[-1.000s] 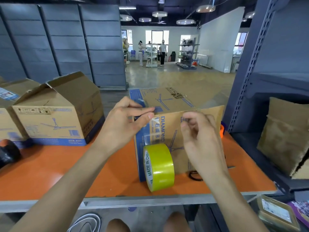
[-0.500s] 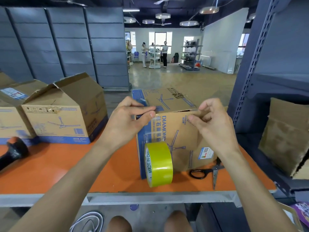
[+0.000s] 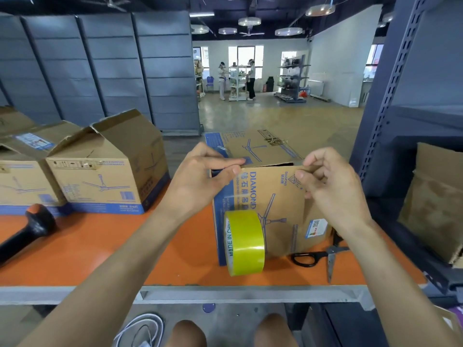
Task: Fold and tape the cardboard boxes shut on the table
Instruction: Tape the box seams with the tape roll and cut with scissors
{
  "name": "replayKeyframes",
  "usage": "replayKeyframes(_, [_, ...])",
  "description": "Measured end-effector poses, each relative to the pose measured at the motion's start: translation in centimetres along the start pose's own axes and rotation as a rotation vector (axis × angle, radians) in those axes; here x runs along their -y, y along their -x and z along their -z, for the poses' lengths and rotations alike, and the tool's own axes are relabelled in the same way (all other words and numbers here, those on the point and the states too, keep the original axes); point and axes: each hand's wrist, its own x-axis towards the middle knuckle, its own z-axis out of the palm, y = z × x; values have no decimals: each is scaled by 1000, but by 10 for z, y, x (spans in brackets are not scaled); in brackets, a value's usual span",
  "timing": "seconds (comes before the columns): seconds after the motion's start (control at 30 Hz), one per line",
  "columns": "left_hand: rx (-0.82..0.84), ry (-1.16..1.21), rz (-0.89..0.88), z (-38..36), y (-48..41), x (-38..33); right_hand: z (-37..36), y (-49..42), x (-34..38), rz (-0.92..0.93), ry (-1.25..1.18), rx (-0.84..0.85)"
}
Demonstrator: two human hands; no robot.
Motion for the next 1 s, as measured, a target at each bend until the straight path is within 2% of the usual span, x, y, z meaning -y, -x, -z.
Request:
replayKeyframes(0.3, [32, 33, -20, 0, 0, 6, -15, 6, -3, 201, 272, -173])
replayKeyframes(0.5, [66, 88, -27, -1, 3, 12, -22, 5, -3, 244, 386, -266])
replayKeyframes(0.57, [74, 74, -33, -1, 4, 12, -25, 3, 3, 377, 445, -229])
replayKeyframes(0.67, [77, 39, -47, 2, 4, 11, -40, -1, 16, 574, 401, -83])
replayKeyframes(0.73, [83, 28, -61, 3, 5, 11, -52, -2, 23, 594, 324, -26])
replayKeyframes(0.83, [83, -3, -81, 3, 4, 13, -59, -6, 23, 592, 283, -82])
replayKeyframes(1.0, [121, 42, -73, 12, 3, 18, -62, -12, 18, 652, 282, -74])
